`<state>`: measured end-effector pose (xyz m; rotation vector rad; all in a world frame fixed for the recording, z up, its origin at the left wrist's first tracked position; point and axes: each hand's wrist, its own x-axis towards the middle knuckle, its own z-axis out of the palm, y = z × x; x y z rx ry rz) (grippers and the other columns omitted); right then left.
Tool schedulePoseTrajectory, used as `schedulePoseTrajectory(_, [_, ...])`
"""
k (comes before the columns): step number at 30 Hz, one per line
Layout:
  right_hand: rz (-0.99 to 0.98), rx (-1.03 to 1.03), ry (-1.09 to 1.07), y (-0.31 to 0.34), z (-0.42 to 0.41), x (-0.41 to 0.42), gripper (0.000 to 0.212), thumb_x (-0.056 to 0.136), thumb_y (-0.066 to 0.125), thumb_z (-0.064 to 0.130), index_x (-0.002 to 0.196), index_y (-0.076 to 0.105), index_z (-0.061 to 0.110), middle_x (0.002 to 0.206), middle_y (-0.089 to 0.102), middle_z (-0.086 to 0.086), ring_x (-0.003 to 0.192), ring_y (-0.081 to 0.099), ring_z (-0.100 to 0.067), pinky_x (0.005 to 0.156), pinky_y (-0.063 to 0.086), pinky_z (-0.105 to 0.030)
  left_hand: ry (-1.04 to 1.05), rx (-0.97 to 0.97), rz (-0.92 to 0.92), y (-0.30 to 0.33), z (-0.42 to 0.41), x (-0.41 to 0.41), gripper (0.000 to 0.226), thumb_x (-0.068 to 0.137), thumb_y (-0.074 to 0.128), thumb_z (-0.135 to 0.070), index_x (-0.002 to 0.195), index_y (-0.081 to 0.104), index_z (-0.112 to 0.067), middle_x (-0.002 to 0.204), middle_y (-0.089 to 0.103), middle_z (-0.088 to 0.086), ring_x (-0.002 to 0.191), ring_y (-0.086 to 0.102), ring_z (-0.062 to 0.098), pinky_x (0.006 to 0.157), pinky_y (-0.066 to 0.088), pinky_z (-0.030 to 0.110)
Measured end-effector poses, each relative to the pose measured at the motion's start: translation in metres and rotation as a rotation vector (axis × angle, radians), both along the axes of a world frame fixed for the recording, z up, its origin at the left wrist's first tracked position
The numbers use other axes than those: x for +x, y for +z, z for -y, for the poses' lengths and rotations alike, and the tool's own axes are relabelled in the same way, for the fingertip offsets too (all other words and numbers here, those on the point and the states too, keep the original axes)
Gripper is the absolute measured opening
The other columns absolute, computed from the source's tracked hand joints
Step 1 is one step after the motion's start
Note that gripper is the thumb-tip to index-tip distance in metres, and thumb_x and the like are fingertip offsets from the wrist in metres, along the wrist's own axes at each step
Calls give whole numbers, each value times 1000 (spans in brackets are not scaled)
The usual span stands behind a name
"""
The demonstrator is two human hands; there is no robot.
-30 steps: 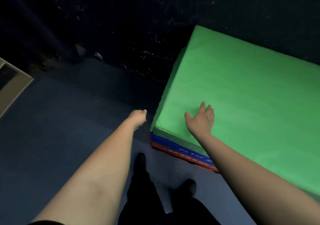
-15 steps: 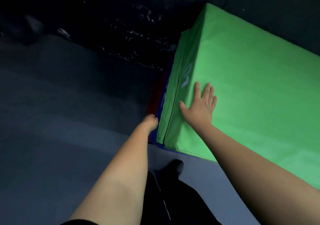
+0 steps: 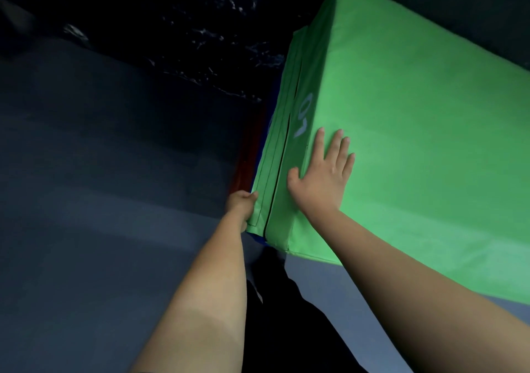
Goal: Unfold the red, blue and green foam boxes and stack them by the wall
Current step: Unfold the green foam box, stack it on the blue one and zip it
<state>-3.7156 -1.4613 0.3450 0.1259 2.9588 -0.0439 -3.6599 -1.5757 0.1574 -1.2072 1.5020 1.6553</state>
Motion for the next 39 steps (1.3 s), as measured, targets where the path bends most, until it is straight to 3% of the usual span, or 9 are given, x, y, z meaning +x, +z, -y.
schedulePoseTrajectory(6, [7, -18, 4, 0, 5, 3, 95, 81, 50, 41, 162, 7, 16, 167, -4, -23, 155, -6, -39, 125, 0, -54, 20, 33, -4, -15, 4, 5, 30, 96, 69, -31, 112, 69, -5, 118, 71, 15, 111, 66, 31, 102, 53, 48])
schedulePoseTrajectory(16, [19, -54, 37, 7, 2, -1, 94, 81, 52, 42, 162, 11, 18, 168, 1, -21, 155, -2, -40, 125, 3, -55, 154, 364, -8, 4, 23, 8, 30, 104, 55, -24, 118, 66, 0, 108, 75, 17, 95, 73, 27, 74, 59, 37])
schedulePoseTrajectory(20, [-5, -14, 69, 4, 1, 4, 91, 83, 45, 48, 162, 10, 19, 169, 2, -18, 155, -1, -39, 125, 4, -55, 100, 174, 17, -11, 10, 9, 33, 97, 68, -31, 113, 69, -2, 107, 75, 16, 101, 71, 30, 91, 59, 49])
schedulePoseTrajectory(24, [-36, -15, 60, 1, -3, 1, 90, 82, 45, 50, 162, 14, 21, 169, 7, -17, 155, 3, -39, 124, 6, -55, 57, 9, -18, -11, -23, 6, 21, 93, 70, -30, 94, 67, -9, 100, 73, 13, 96, 69, 30, 91, 57, 47])
schedulePoseTrajectory(28, [-63, -36, 46, 1, -2, 3, 91, 80, 47, 49, 161, 18, 21, 168, 9, -16, 155, 5, -38, 124, 7, -55, 93, -131, -17, -28, -33, 9, 48, 81, 76, -36, 120, 56, -19, 128, 64, 12, 111, 65, 29, 101, 53, 46])
schedulePoseTrajectory(31, [-67, -30, 36, 1, -1, 2, 91, 79, 45, 51, 161, 19, 20, 168, 10, -17, 155, 6, -38, 124, 8, -55, 47, 137, -85, 13, -31, -8, 38, 97, 61, -44, 127, 66, -22, 131, 68, 13, 118, 66, 27, 104, 52, 45])
schedulePoseTrajectory(35, [-53, -23, 31, 0, 3, 1, 93, 78, 46, 50, 161, 18, 19, 168, 9, -17, 155, 4, -38, 124, 8, -56, -85, 360, -39, -53, -45, -15, 82, 78, 48, -90, 146, 47, -44, 158, 43, 10, 141, 47, 26, 104, 47, 56])
schedulePoseTrajectory(37, [-29, -26, 31, 2, 4, 0, 93, 78, 47, 50, 161, 17, 19, 168, 8, -17, 155, 3, -38, 124, 7, -56, -201, 371, -11, -46, -40, -24, 83, 82, 48, -85, 148, 45, -35, 149, 54, 9, 128, 61, 26, 93, 57, 50])
schedulePoseTrajectory(39, [-3, -23, 29, 5, 4, 0, 93, 78, 46, 51, 161, 18, 19, 168, 9, -18, 155, 4, -38, 124, 6, -56, -269, 368, -4, 25, -28, -40, 74, 92, 41, -75, 148, 46, -28, 135, 65, 5, 118, 67, 21, 92, 59, 43])
